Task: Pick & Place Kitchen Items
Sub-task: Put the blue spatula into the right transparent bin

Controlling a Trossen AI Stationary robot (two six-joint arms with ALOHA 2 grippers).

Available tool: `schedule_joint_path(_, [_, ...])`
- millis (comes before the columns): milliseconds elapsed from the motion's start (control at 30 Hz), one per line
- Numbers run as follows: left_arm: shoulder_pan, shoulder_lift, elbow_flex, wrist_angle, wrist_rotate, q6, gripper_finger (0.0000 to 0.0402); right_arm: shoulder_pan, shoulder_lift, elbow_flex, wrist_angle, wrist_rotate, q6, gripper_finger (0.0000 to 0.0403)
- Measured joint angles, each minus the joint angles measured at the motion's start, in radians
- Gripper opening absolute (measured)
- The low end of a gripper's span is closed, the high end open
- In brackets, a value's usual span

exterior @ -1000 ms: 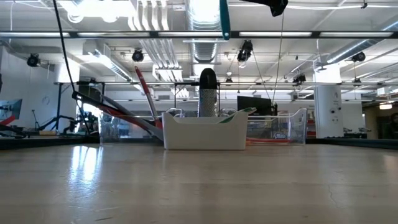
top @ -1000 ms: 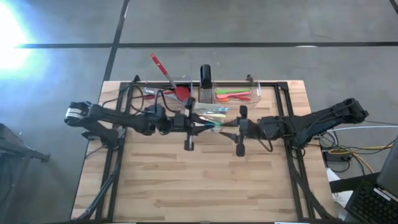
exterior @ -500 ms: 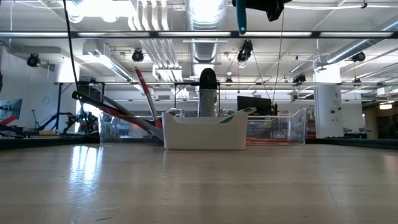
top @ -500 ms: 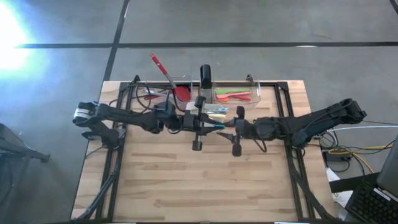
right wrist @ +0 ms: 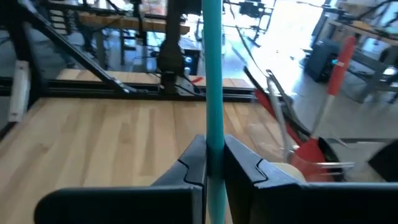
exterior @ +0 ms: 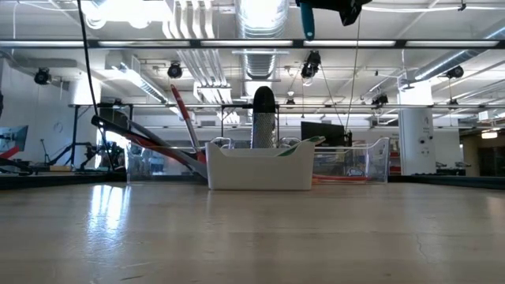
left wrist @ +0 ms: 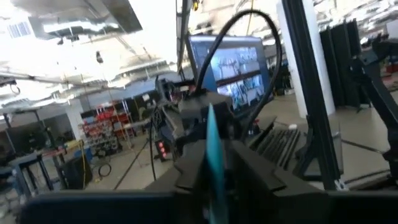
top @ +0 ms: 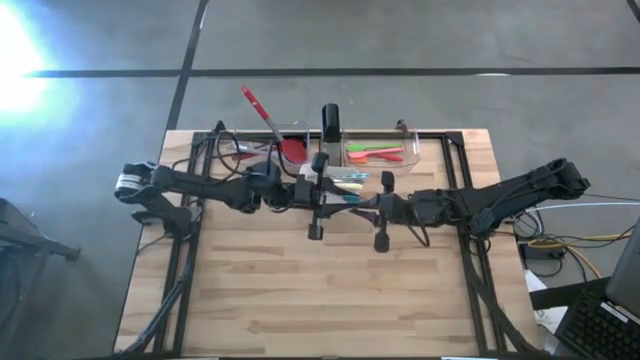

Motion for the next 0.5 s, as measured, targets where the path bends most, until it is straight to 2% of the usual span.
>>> schedule_joint_path(167, [0.001,-0.032,0.002,-0.133,-0.021,0.009,0.0139,0.000,-0.044,0.002,-0.083,0.074,-0.016,0.0020])
schedule_joint_path(267, [0.001,-0.067,0.000,-0.247,-0.078,0.011,0.0177,-0.002,-0.078,0.020,-0.174,0.134,-0.019,0.0020])
schedule_joint_path(367, [0.002,-0.111,-0.001,-0.406,-0.165,0.011,0.0209,-0.024,-0.108,0.049,-0.309,0.184,-0.007,0.0020])
schedule_joint_path(500, [0.002,-0.165,-0.006,-0.597,-0.352,-0.018,0.0230,-0.085,-0.127,0.078,-0.479,0.205,0.027,0.0019])
